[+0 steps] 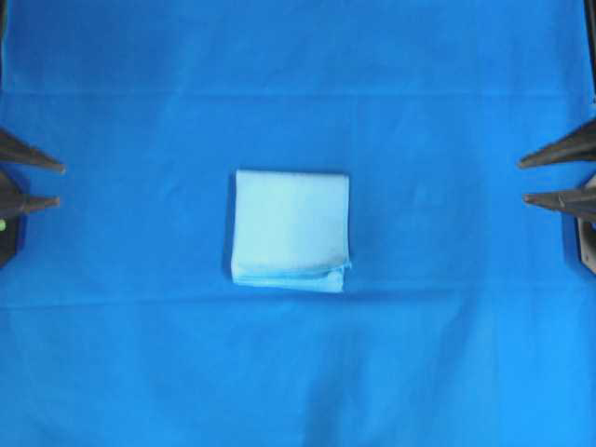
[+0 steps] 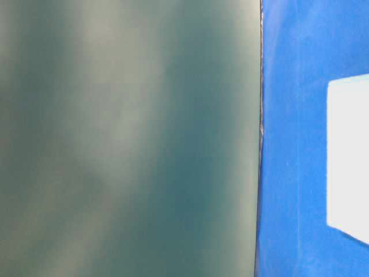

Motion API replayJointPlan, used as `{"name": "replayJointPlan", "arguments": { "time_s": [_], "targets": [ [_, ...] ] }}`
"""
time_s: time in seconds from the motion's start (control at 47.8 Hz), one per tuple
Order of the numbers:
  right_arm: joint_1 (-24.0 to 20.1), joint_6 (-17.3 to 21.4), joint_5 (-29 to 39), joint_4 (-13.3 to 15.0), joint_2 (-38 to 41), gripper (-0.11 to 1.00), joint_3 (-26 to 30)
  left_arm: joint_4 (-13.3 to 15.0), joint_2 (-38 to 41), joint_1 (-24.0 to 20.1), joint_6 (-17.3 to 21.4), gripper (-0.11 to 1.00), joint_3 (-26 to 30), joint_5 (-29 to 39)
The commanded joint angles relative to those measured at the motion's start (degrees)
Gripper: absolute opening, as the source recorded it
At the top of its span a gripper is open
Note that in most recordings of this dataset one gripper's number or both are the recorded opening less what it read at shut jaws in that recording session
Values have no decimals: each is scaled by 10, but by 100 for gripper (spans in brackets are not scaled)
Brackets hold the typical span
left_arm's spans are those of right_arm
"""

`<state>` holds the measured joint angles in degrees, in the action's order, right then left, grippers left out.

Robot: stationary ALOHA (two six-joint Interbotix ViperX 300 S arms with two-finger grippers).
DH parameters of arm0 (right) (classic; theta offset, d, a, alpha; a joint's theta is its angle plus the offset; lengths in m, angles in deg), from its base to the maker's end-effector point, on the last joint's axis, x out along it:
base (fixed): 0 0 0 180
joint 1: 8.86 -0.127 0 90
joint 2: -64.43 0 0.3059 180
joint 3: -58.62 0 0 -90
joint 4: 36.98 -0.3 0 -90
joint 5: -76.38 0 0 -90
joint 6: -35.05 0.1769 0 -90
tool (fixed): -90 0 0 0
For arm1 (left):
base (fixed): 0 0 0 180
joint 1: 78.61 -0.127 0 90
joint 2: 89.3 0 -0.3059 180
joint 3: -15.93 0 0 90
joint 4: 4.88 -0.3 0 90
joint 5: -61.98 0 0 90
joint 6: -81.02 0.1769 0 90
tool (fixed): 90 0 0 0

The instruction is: Fold a vertical towel.

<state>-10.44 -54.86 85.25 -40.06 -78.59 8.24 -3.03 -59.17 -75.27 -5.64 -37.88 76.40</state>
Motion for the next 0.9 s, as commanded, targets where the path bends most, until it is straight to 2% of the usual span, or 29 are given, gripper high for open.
{"name": "replayJointPlan", "arguments": {
  "time_s": [0.0,0.168,0.377,0.88],
  "targets": [
    [22,2,-2,0,-30,48,-24,-1,-45,-11,-3,39,-20,10],
    [58,5,-4,-4,-69,48,-82,0,-105,-17,-5,39,-57,39],
    [72,14,-23,-15,-65,48,-125,0,-103,-17,-22,39,-76,40],
    [76,13,-28,-13,-62,48,-130,0,-105,-17,-22,39,-76,43]
  ]
}}
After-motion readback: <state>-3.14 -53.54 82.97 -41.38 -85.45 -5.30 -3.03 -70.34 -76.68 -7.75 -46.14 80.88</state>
